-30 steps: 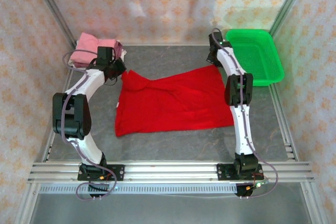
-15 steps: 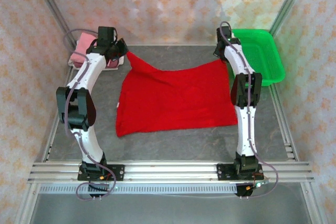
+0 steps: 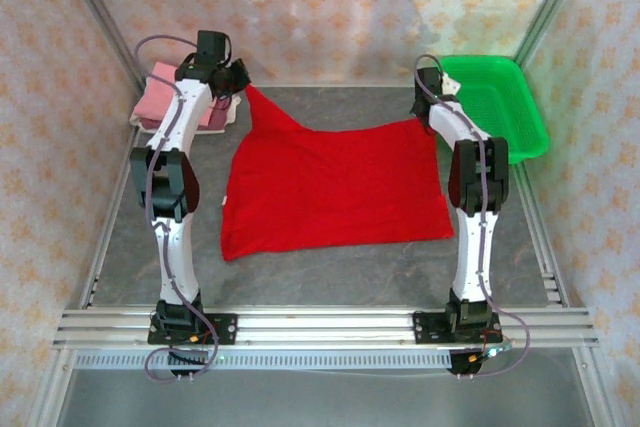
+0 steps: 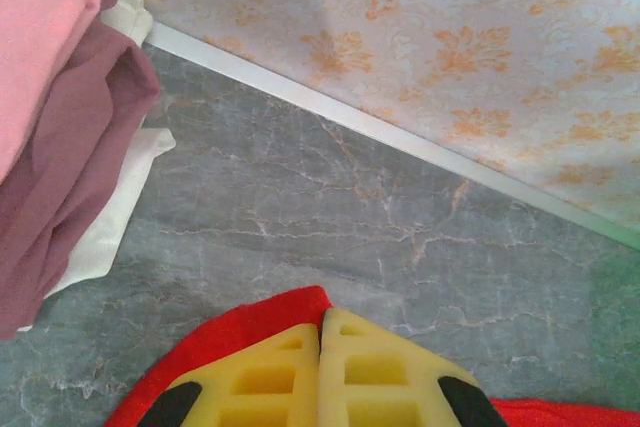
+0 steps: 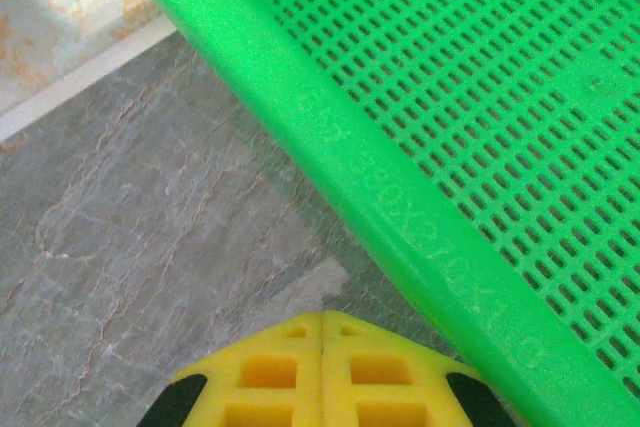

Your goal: Fold and stack the t-shirts

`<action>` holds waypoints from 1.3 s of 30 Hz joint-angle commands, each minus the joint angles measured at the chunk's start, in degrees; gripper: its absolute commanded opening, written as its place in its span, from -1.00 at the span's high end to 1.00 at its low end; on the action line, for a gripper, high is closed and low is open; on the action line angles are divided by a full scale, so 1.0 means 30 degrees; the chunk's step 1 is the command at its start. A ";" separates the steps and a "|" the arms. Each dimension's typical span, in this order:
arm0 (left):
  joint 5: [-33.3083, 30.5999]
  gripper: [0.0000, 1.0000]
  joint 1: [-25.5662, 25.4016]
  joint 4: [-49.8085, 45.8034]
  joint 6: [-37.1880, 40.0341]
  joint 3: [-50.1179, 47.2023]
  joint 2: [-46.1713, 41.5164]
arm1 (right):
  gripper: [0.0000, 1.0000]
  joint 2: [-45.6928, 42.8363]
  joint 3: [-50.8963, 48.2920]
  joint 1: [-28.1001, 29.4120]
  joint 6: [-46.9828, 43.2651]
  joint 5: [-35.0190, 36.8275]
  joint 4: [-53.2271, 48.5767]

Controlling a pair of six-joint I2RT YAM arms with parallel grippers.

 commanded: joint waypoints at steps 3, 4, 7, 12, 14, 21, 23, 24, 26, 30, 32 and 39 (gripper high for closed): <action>-0.0648 1.00 0.0075 -0.1944 0.0579 0.1986 0.1242 | 1.00 -0.1439 -0.0802 -0.0155 -0.0289 0.1186 0.2980; -0.0674 1.00 0.0105 -0.2093 0.0593 0.2323 0.1389 | 1.00 -0.1566 -0.0888 -0.0155 -0.0364 0.1111 0.3224; -0.0699 1.00 0.0134 -0.2092 0.0565 0.2734 0.1544 | 1.00 -0.1840 -0.0740 -0.0156 -0.0577 0.0903 0.3693; -0.0655 1.00 0.0265 -0.2295 0.0476 0.3509 0.1707 | 1.00 -0.1990 -0.0281 -0.0156 -0.0621 0.0926 0.3579; -0.0600 1.00 0.0279 -0.2295 0.0390 0.3693 0.1733 | 1.00 -0.2092 -0.0431 -0.0170 -0.0578 0.1004 0.3623; 0.0965 1.00 0.0088 -0.0022 -0.0832 -0.0601 -0.0485 | 1.00 -0.2831 -0.2327 -0.0163 0.0221 0.1196 0.4005; 0.0917 1.00 0.0046 0.1935 -0.1164 -0.3811 -0.2271 | 1.00 -0.3113 -0.3059 -0.0156 0.0285 0.1428 0.4380; 0.0827 1.00 0.0046 0.2424 -0.1749 -0.4997 -0.3113 | 1.00 -0.3179 -0.3349 -0.0165 0.0255 0.1501 0.4467; 0.0679 1.00 0.0046 0.2834 -0.1751 -0.6930 -0.4381 | 1.00 -0.3274 -0.3757 -0.0170 0.0174 0.1561 0.4526; 0.0685 1.00 0.0046 0.3445 -0.1714 -0.9645 -0.6495 | 1.00 -0.3277 -0.4366 -0.0184 0.0002 0.1554 0.4822; 0.0613 1.00 0.0038 0.3623 -0.1771 -1.0850 -0.7431 | 1.00 -0.3299 -0.4552 -0.0228 -0.0023 0.1655 0.4883; 0.0069 1.00 0.0045 0.3210 -0.1547 -1.3362 -0.9579 | 1.00 -0.3696 -0.4963 -0.0785 -0.0183 0.1590 0.5219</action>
